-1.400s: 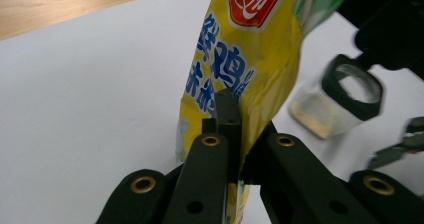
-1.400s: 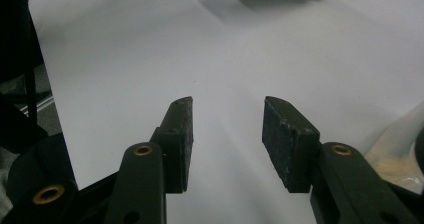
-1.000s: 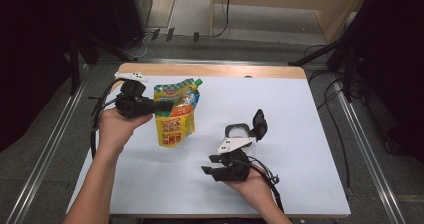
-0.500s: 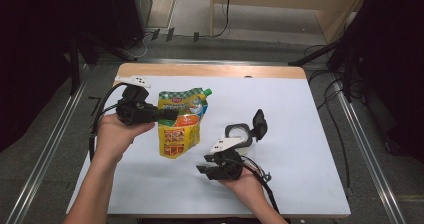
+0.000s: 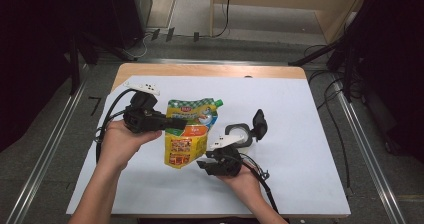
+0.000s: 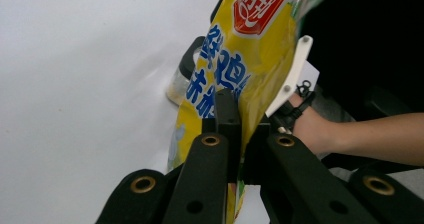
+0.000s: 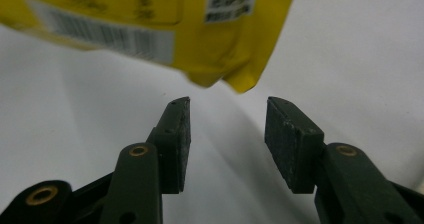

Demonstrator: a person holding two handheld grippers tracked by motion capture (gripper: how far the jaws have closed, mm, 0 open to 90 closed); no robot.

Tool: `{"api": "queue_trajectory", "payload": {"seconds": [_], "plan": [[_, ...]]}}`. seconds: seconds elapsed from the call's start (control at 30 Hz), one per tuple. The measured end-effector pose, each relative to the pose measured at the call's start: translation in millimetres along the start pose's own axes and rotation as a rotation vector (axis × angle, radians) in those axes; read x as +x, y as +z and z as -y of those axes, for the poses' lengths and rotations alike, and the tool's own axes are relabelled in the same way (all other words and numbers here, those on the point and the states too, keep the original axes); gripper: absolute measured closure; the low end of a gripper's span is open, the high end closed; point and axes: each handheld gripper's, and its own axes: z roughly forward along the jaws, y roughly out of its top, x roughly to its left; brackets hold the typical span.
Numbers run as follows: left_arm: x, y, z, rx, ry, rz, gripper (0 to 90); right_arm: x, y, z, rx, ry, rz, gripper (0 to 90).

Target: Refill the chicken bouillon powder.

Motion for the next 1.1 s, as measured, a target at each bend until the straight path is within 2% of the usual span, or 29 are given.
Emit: {"api": "queue_trajectory", "payload": {"seconds": [0.07,0.23,0.47,0.53,0.63,0.67,0.7,0.77,1.0,1.1], "plan": [[-2.5,0.1,0.1,-0.003,0.005,0.007,90.0,-0.9,0.5,0.4,-0.003,0.012,0.002,54.9],[-8.0,-0.5,0.2,-0.006,0.006,0.024,90.0,-2.1,2.5,2.2,-0.014,0.003,0.017,55.6],[-11.5,1.1,1.0,-0.011,-0.014,0.059,90.0,-0.2,2.4,3.9,-0.060,-0.012,0.038,56.8],[-11.0,1.7,1.4,-0.013,-0.015,0.053,90.0,1.6,1.9,4.1,-0.067,-0.031,0.051,57.4],[-9.1,4.5,2.5,-0.001,-0.024,0.041,90.0,5.1,0.5,3.8,-0.100,-0.056,0.024,59.4],[-8.0,5.6,3.2,-0.005,-0.040,0.053,90.0,7.0,-0.5,3.0,-0.107,-0.068,0.020,60.1],[-7.6,6.3,3.5,-0.007,-0.044,0.057,90.0,9.8,-0.8,2.3,-0.103,-0.099,0.036,60.4],[-6.8,7.6,3.6,-0.009,-0.055,0.061,90.0,12.6,-1.6,2.4,-0.100,-0.127,0.049,63.5],[-7.8,11.6,3.5,-0.021,-0.043,0.021,90.0,20.3,-1.9,3.4,-0.093,-0.170,0.020,67.0],[-8.3,13.5,3.6,-0.032,-0.039,0.024,89.7,23.2,-2.8,3.3,-0.091,-0.177,0.010,66.2]]}}
